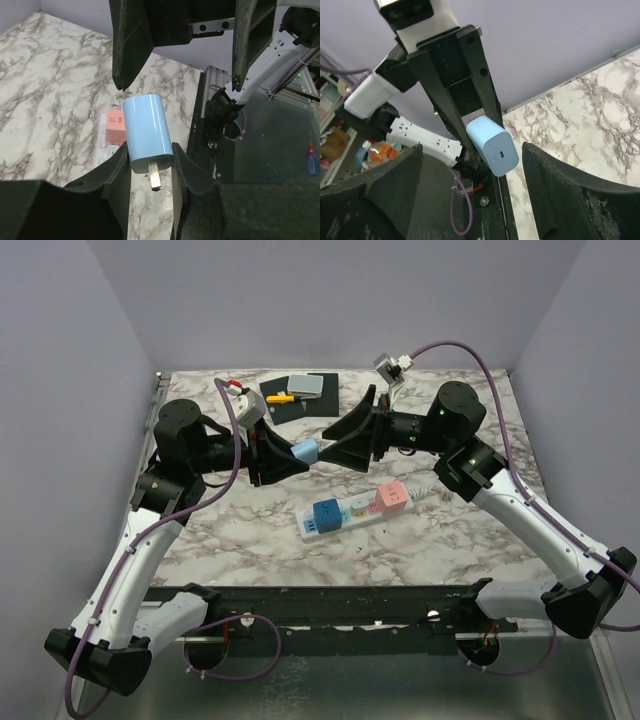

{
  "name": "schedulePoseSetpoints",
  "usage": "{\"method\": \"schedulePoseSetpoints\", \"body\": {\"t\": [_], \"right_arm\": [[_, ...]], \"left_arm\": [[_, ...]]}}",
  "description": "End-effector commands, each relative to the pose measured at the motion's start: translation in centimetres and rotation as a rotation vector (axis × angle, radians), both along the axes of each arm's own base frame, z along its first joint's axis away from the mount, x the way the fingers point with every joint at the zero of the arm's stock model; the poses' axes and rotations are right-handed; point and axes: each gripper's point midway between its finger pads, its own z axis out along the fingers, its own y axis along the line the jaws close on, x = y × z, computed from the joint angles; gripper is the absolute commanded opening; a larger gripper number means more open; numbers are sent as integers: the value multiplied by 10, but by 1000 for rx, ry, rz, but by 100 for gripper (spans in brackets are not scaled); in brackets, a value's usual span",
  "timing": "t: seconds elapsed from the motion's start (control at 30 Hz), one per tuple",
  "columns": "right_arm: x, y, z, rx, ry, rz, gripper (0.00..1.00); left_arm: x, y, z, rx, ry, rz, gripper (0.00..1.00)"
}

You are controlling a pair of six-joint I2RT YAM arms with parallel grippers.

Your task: Insert the plug

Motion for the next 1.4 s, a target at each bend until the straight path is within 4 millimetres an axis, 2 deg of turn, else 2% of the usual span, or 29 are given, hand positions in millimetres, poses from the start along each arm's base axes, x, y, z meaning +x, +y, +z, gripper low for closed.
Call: {"method": "schedulePoseSetpoints", "body": {"t": [0.0, 0.2, 0.37, 0.43, 0.5, 0.6, 0.67, 0.7, 0.77, 0.8, 0.83, 0.93, 1.03, 1.1, 1.27, 1.3, 1.33, 1.37], "right_arm": [[-29, -2, 3, -18, -127, 162, 82], [-26, 4, 3, -3, -115, 173, 71], [-31, 18, -2, -12, -121, 188, 65], [-30, 23, -4, -21, -114, 186, 60], [-28, 26, -6, -24, -108, 184, 51], [-26, 27, -7, -24, -104, 174, 28], [-25, 27, -7, -24, -105, 161, 22], [-24, 27, -8, -26, -104, 157, 25], [-20, 27, -12, -38, -103, 141, 53], [-17, 28, -14, -45, -97, 129, 64], [-15, 28, -16, -51, -96, 117, 69], [-10, 29, -17, -51, -97, 94, 72], [-9, 30, -17, -45, -96, 92, 68], [-9, 31, -16, -41, -96, 102, 58], [-11, 30, -14, -41, -87, 102, 5], [-12, 29, -14, -44, -87, 98, 1], [-12, 27, -15, -50, -84, 91, 1], [-11, 25, -15, -61, -81, 76, 1]], "left_arm": [[-24, -2, 10, -23, 15, -124, 0], [-25, -4, 18, -30, 9, -140, 0], [-24, -5, 17, -30, 15, -143, 0], [-24, -5, 17, -31, 11, -143, 0], [-24, -5, 18, -32, 11, -142, 0], [-23, -5, 18, -32, 6, -138, 0], [-23, -5, 18, -31, 4, -137, 0], [-23, -5, 17, -31, 4, -137, 0], [-24, -5, 17, -31, 4, -152, 0], [-25, -5, 18, -32, 5, -159, 0], [-26, -6, 19, -33, 2, -164, 0], [-26, -6, 20, -34, -1, -169, 0], [-29, -6, 22, -37, -3, -181, 0], [-30, -6, 23, -38, -6, -182, 0], [-27, -5, 22, -36, -17, -167, 0], [-25, -5, 21, -35, -21, -151, 10], [-21, -5, 21, -34, -26, -130, 28], [-17, -4, 20, -31, -40, -101, 57]]}}
